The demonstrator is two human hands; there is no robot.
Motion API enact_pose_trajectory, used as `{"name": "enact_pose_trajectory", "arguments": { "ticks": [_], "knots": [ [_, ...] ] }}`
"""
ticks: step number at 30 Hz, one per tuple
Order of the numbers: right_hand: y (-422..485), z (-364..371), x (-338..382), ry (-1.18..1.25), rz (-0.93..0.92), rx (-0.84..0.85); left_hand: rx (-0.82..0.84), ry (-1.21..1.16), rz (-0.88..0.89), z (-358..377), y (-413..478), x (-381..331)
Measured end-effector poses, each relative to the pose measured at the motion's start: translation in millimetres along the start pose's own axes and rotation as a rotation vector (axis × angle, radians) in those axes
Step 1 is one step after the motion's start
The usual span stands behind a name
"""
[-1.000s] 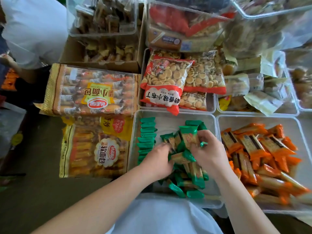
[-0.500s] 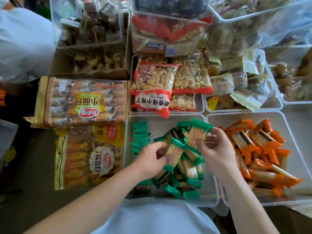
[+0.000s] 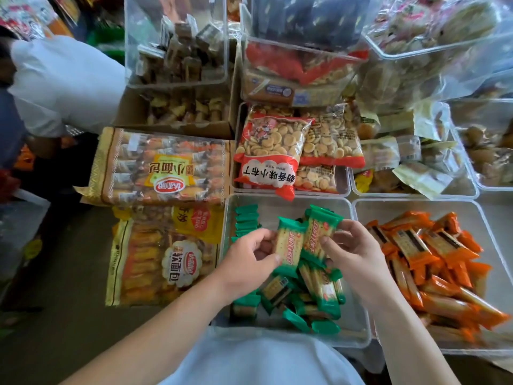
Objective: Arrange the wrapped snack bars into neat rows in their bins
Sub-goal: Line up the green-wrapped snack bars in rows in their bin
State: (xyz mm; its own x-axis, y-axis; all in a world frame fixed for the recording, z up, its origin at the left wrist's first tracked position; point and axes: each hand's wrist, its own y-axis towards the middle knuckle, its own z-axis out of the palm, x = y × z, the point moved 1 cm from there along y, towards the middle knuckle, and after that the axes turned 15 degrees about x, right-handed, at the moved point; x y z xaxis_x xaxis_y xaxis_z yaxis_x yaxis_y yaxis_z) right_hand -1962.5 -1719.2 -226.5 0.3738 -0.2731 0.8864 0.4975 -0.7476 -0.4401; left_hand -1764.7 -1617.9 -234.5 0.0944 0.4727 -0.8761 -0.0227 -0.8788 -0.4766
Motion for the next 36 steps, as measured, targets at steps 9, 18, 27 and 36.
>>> {"name": "enact_pose_trajectory", "arguments": {
  "ticks": [9,18,27,36],
  "knots": [
    [-7,-4,12,-0.129,-0.047,-0.041,0.022,0.267,-0.006,-10,-18,-10],
    [-13,21,31,-0.314,-0.125,0.367,-0.099,0.471,0.21,-2,-23,-27],
    [-4,43,14,-0.142,-0.085,0.404,-0.247,0.217,0.201,-6,-27,-28],
    [2,43,13,0.094,-0.041,0.346,-0.126,0.14,0.05,-7,-19,0]
  ]
}}
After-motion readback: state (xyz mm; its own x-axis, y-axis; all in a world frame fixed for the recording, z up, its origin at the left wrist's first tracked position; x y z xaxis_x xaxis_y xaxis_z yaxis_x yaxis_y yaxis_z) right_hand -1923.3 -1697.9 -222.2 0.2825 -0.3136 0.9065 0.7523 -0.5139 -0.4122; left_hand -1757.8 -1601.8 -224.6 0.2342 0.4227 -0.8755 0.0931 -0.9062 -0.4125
